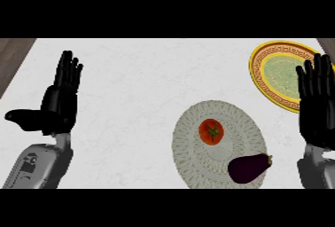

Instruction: Pick the tomato from the placemat and place it in the plate

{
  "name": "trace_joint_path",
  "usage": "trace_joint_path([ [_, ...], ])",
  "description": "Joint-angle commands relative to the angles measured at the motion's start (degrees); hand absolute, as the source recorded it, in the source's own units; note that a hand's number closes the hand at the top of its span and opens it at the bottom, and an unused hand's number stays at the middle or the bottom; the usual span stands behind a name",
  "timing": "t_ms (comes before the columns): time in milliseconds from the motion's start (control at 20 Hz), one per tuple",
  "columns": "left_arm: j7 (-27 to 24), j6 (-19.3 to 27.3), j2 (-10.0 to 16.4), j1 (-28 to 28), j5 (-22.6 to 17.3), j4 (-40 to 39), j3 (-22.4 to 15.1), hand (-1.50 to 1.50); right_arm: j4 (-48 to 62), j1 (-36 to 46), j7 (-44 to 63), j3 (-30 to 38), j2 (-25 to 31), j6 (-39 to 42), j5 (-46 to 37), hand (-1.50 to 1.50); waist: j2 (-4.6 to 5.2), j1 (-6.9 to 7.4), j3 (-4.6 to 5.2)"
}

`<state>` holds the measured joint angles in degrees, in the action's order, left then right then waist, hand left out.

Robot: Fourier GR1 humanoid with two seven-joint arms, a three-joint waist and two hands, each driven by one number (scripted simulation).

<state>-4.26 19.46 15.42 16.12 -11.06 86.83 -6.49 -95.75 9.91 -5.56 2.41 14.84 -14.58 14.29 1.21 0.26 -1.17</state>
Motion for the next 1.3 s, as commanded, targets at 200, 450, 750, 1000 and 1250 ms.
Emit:
trace_joint_path([
  [200,0.1,-9.6,5.1,3.7,3.7,2.2,-7.6,0.00,16.3,1.7,20.6,-13.9,1.8,18.6,7.2,-1.50,2.18,6.90,0.88],
  [450,1.5,-15.3,5.7,5.0,3.1,2.1,-11.8,0.00,18.2,11.3,22.8,-27.0,16.0,33.5,-8.7,-1.50,1.06,9.24,1.41],
  [750,0.0,-17.7,7.5,2.5,3.1,1.3,-11.6,0.00,25.2,27.5,21.9,-33.9,15.6,42.2,-18.5,-1.50,-0.11,6.06,1.22],
  [1000,4.1,-19.5,10.4,2.2,-0.1,2.7,-7.0,0.00,33.7,39.4,29.6,-36.4,5.8,45.8,-21.3,-1.50,-0.73,3.07,1.20],
  [1250,2.5,-17.8,10.1,-4.1,2.4,7.3,-7.3,0.00,40.9,42.2,38.2,-31.3,3.3,56.4,-13.2,-1.50,-1.12,1.63,1.20],
])
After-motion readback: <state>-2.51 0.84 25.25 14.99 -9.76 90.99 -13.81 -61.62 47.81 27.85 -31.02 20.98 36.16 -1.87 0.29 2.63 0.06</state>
